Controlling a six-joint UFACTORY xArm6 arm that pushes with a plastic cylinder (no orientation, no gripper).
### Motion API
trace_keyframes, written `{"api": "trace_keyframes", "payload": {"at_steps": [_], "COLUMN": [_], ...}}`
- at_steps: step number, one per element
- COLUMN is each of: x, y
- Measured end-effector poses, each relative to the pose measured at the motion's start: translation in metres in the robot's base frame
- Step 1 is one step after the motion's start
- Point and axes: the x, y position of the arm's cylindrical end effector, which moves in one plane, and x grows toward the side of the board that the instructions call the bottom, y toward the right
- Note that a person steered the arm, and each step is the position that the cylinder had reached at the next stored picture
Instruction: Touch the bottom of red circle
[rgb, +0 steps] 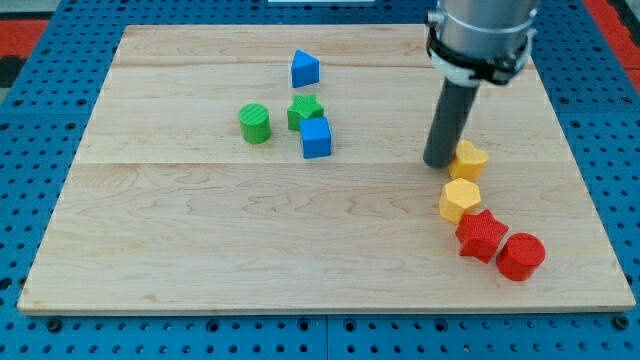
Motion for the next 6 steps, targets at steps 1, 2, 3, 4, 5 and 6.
{"api": "trace_keyframes", "payload": {"at_steps": [1, 2, 3, 4, 5, 6], "x": [-0.041, -0.032, -0.01, 0.11, 0.196, 0.197], "y": [-0.008, 0.013, 0.126, 0.144, 0.068, 0.035]}}
